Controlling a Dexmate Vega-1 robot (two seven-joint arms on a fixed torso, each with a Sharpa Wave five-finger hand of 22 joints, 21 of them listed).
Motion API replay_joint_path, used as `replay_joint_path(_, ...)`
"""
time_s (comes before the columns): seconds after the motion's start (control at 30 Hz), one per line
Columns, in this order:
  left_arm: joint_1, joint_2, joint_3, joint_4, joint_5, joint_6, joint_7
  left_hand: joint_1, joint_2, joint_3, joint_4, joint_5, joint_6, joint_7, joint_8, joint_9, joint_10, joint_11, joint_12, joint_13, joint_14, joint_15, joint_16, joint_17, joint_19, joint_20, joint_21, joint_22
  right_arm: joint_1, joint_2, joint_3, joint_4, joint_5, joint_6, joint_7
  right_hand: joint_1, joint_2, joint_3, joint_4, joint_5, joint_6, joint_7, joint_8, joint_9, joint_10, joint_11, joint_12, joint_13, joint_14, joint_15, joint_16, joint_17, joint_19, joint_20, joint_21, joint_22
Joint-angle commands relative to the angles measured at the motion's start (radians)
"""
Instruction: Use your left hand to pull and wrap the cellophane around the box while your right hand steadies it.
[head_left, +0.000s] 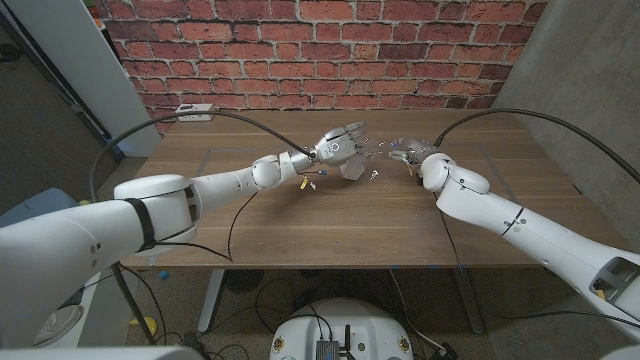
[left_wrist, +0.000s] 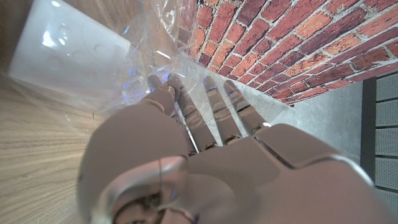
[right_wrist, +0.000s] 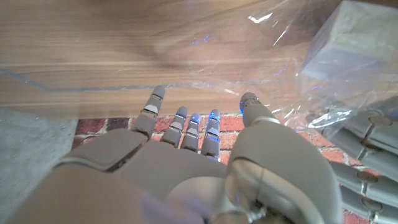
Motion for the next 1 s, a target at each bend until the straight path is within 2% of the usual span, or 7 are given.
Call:
replay_joint_path(0.03, -0.037, -0.167, -0.035, 0.265, 0.004, -0.092, 0.022, 0.013, 0.001, -0.004, 0.001, -0.002, 0.008, 0.000, -0.005, 0.004, 0.009, 0.000, -0.004, 0.004, 0.018, -0.183, 0.000, 0.004, 0.019, -0.010, 0.012, 0.006, -0.093, 0.015, 0.046, -0.042, -0.044, -0.069, -0.241, 0.007, 0.001, 0.001, -0.004, -0.003, -0.010, -0.009, -0.002, 0.002, -0.025, 0.002, -0.002, 0.002, -0.042, 0.015, -0.010, 0.001, -0.045, -0.008, -0.005, 0.001)
replay_joint_path(0.13, -0.058, -0.224, 0.002, 0.357, -0.031, -0.104, 0.022, 0.015, 0.001, -0.004, 0.001, -0.001, 0.004, 0.000, -0.009, 0.004, 0.008, 0.000, -0.008, 0.003, 0.022, -0.182, -0.003, 0.002, 0.026, -0.020, 0.016, 0.006, -0.103, 0.012, 0.056, -0.043, -0.036, -0.057, -0.257, 0.007, 0.001, 0.000, -0.004, -0.003, -0.010, -0.009, -0.001, 0.002, -0.025, 0.002, -0.001, 0.002, -0.044, 0.014, -0.010, 0.001, -0.047, -0.011, -0.004, 0.000)
replay_joint_path(0.2, -0.068, -0.236, 0.040, 0.370, -0.072, -0.097, 0.000, 0.017, 0.000, -0.004, 0.001, -0.001, 0.004, 0.000, -0.010, 0.003, 0.006, 0.000, -0.009, 0.003, 0.025, -0.183, -0.004, 0.001, 0.029, -0.022, 0.017, 0.006, -0.106, 0.013, 0.058, -0.043, -0.034, -0.061, -0.266, 0.007, 0.001, 0.000, -0.004, -0.003, -0.011, -0.010, -0.001, 0.002, -0.026, 0.001, 0.000, 0.002, -0.041, 0.013, -0.008, 0.001, -0.047, -0.012, -0.003, 0.000)
replay_joint_path(0.37, -0.084, -0.224, 0.102, 0.325, -0.153, -0.090, -0.051, 0.019, -0.001, -0.002, 0.002, 0.000, -0.004, -0.001, -0.018, 0.002, 0.001, -0.001, -0.015, 0.002, 0.031, -0.181, -0.009, -0.001, 0.033, -0.026, 0.021, 0.007, -0.119, 0.009, 0.074, -0.040, -0.018, -0.041, -0.284, 0.007, 0.002, 0.001, -0.005, -0.003, -0.010, -0.011, -0.001, 0.002, -0.023, -0.001, 0.002, 0.002, -0.036, 0.011, -0.004, 0.001, -0.045, -0.014, 0.001, 0.000)
replay_joint_path(0.7, -0.098, -0.239, 0.150, 0.284, -0.272, -0.095, -0.145, 0.028, 0.002, -0.002, 0.001, 0.001, -0.020, 0.000, -0.031, 0.001, -0.010, 0.001, -0.026, 0.002, 0.048, -0.184, -0.010, 0.000, 0.041, -0.025, 0.028, 0.009, -0.117, 0.019, 0.085, -0.018, -0.006, -0.026, -0.315, 0.008, 0.004, 0.002, -0.006, -0.003, -0.010, -0.011, 0.000, 0.002, -0.020, -0.002, 0.006, 0.001, -0.028, 0.008, 0.001, 0.000, -0.042, -0.018, 0.005, 0.000)
replay_joint_path(0.87, -0.113, -0.267, 0.186, 0.284, -0.343, -0.073, -0.240, 0.030, 0.003, -0.001, 0.001, 0.002, -0.022, 0.000, -0.032, 0.001, -0.011, 0.001, -0.028, 0.002, 0.051, -0.185, -0.011, -0.001, 0.042, -0.025, 0.029, 0.009, -0.106, 0.019, 0.079, -0.007, -0.006, -0.019, -0.315, 0.010, 0.004, 0.003, -0.007, -0.003, -0.006, -0.012, 0.002, 0.002, -0.018, -0.002, 0.007, 0.001, -0.027, 0.007, 0.003, 0.000, -0.042, -0.020, 0.007, 0.000)
replay_joint_path(1.0, -0.126, -0.304, 0.196, 0.284, -0.419, -0.054, -0.414, 0.031, 0.002, -0.002, 0.001, 0.001, -0.020, 0.000, -0.032, 0.001, -0.011, 0.001, -0.029, 0.002, 0.053, -0.185, -0.011, 0.000, 0.042, -0.026, 0.030, 0.009, -0.100, 0.022, 0.077, 0.000, -0.006, -0.022, -0.318, 0.011, 0.004, 0.004, -0.008, -0.003, -0.004, -0.011, 0.003, 0.002, -0.012, -0.003, 0.010, 0.001, -0.024, 0.007, 0.005, 0.000, -0.041, -0.021, 0.008, -0.001)
